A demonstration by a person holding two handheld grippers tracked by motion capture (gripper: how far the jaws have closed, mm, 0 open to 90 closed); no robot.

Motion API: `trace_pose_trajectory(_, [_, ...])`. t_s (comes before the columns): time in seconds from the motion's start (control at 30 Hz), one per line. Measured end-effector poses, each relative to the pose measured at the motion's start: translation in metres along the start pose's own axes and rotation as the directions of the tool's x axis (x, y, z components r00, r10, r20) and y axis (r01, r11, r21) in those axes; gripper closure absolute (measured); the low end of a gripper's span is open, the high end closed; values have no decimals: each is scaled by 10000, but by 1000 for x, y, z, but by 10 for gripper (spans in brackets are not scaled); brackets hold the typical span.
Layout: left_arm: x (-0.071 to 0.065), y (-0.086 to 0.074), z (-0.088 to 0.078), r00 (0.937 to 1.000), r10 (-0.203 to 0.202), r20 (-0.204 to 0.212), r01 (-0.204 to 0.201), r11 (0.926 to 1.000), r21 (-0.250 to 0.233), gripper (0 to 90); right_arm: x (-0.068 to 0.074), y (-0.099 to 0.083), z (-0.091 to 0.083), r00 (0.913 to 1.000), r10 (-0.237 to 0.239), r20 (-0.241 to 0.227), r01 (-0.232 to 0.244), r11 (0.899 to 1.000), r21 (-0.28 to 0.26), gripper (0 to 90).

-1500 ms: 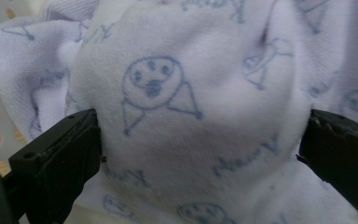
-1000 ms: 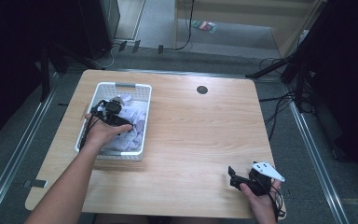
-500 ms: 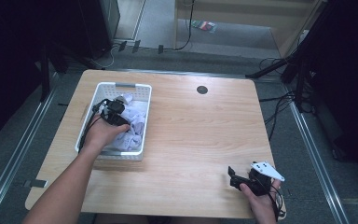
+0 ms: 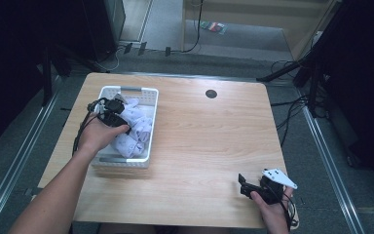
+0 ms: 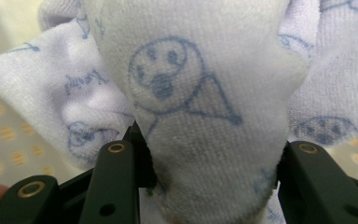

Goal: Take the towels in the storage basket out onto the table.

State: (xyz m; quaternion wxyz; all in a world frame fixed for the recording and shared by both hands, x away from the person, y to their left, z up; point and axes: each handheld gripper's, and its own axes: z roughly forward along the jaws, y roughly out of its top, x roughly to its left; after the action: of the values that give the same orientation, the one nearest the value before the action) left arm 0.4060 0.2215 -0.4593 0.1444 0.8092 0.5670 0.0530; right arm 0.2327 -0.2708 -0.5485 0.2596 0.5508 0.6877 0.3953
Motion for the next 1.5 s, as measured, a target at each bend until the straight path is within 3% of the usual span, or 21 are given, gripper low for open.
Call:
trace_pose_trajectory(0.1, [2, 3, -21, 9999, 121, -83, -122, 9997, -206, 554, 0, 0, 0, 10000, 5, 40, -5, 10000, 19, 28])
trace_pose_trajectory(0.3, [1, 8, -47, 9996, 175, -222, -185, 9989, -436, 552, 0, 0, 0, 10000, -6, 76, 6, 10000, 33, 35])
trace_pose_trajectory(0.57, [-4, 19, -93, 9989, 275, -386, -310, 9952, -924, 548, 1, 0, 0, 9999, 5, 100, -6, 10000, 44, 40])
trace_pose_trajectory(1.0, [-29, 35, -107, 9954, 852, -433, -894, 9902, -1070, 544, 1, 0, 0, 9999, -16, 125, 17, 10000, -91, 51])
trace_pose_trajectory(1.5, [-84, 65, -113, 9856, 1685, -127, -1686, 9753, -1430, 540, 0, 0, -1, 9998, 92, 157, -88, 9995, -302, 42])
